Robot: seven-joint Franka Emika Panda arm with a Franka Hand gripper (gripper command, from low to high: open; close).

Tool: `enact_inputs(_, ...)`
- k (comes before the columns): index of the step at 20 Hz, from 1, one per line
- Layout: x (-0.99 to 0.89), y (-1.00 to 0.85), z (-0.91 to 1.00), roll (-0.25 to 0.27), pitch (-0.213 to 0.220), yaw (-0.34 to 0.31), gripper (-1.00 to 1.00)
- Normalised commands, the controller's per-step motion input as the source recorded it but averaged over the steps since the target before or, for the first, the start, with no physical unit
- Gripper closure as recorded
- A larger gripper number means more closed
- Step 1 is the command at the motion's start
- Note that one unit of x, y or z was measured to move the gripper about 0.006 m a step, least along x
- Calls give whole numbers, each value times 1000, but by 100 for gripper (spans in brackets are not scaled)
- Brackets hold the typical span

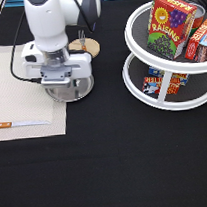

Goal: Arrange plate and fork

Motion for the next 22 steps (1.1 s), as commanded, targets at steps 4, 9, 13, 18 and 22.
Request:
enact_inputs(4,252,-886,128,51,10,0,-100)
enact_inputs(9,129,-930,192,53,5,22,-100)
enact_inputs(13,143,-873,111,51,30,71,-100)
enact_inputs(18,194,-813,23,59,52,114,-100)
enact_inputs(22,191,-790,0,68,48,132,-100)
